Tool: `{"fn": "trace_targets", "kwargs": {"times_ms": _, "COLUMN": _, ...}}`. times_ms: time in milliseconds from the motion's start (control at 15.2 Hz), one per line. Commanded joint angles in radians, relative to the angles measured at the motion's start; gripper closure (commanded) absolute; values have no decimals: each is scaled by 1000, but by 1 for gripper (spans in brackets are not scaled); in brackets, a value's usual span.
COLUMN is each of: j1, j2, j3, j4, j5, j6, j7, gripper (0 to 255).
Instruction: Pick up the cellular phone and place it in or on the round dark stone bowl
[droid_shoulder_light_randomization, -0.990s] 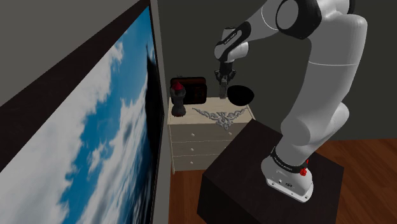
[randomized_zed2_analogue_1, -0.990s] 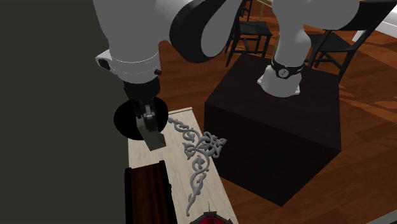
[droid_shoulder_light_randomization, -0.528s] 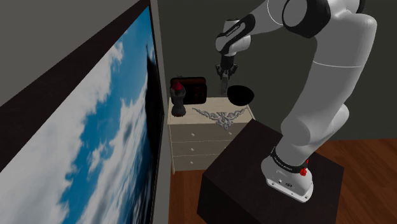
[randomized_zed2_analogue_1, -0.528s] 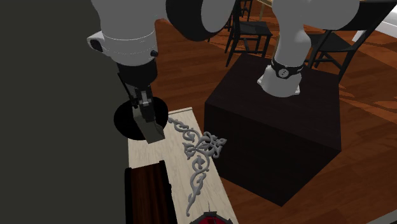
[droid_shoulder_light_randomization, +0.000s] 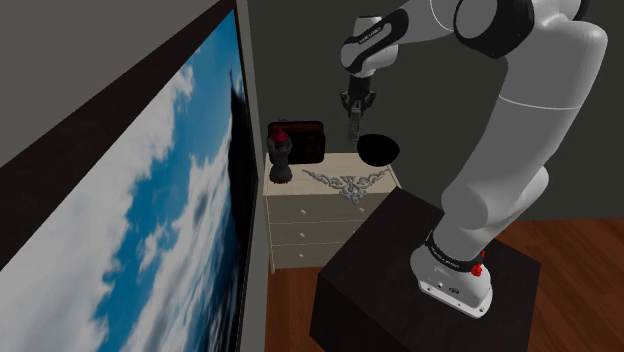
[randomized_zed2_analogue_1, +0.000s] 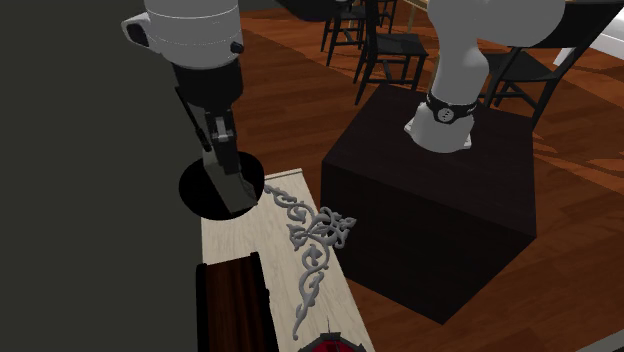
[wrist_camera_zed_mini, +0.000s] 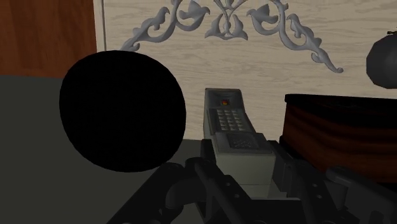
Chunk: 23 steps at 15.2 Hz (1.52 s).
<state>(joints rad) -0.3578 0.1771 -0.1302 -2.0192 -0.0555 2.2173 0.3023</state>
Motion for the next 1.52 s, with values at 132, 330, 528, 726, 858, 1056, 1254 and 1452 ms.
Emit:
{"fn": "trace_targets", "kwargs": {"times_ms": 132, "j1": -27, "j2": -15, "j3": -19, "j4": 11, "j5": 4, "j6": -24, "j7": -49, "gripper": 255}}
{"fn": "trace_targets", "kwargs": {"times_ms": 330, "j1": -68, "j2": -18, "j3": -46, "j4": 7, "j5": 11, "j6": -19, "j7": -121, "gripper": 255}}
{"fn": "trace_targets", "kwargs": {"times_ms": 528, "j1": -109, "j2": -14, "j3": -74, "j4": 14, "j5": 20, "j6": -17, "j7": -195, "gripper": 255}}
{"fn": "trace_targets", "kwargs": {"times_ms": 726, "j1": -151, "j2": -1, "j3": -100, "j4": 31, "j5": 32, "j6": -19, "j7": -269, "gripper": 255}}
{"fn": "trace_targets", "kwargs": {"times_ms": 858, "j1": -164, "j2": 10, "j3": -107, "j4": 31, "j5": 37, "j6": -7, "j7": -291, "gripper": 255}}
{"fn": "trace_targets", "kwargs": {"times_ms": 1056, "j1": -165, "j2": 30, "j3": -106, "j4": 14, "j5": 42, "j6": 29, "j7": -293, "gripper": 255}}
{"fn": "trace_targets", "kwargs": {"times_ms": 1254, "j1": -167, "j2": 51, "j3": -105, "j4": -1, "j5": 48, "j6": 65, "j7": -295, "gripper": 255}}
{"fn": "trace_targets", "kwargs": {"times_ms": 1452, "j1": -169, "j2": 74, "j3": -103, "j4": -15, "j5": 54, "j6": 101, "j7": -297, "gripper": 255}}
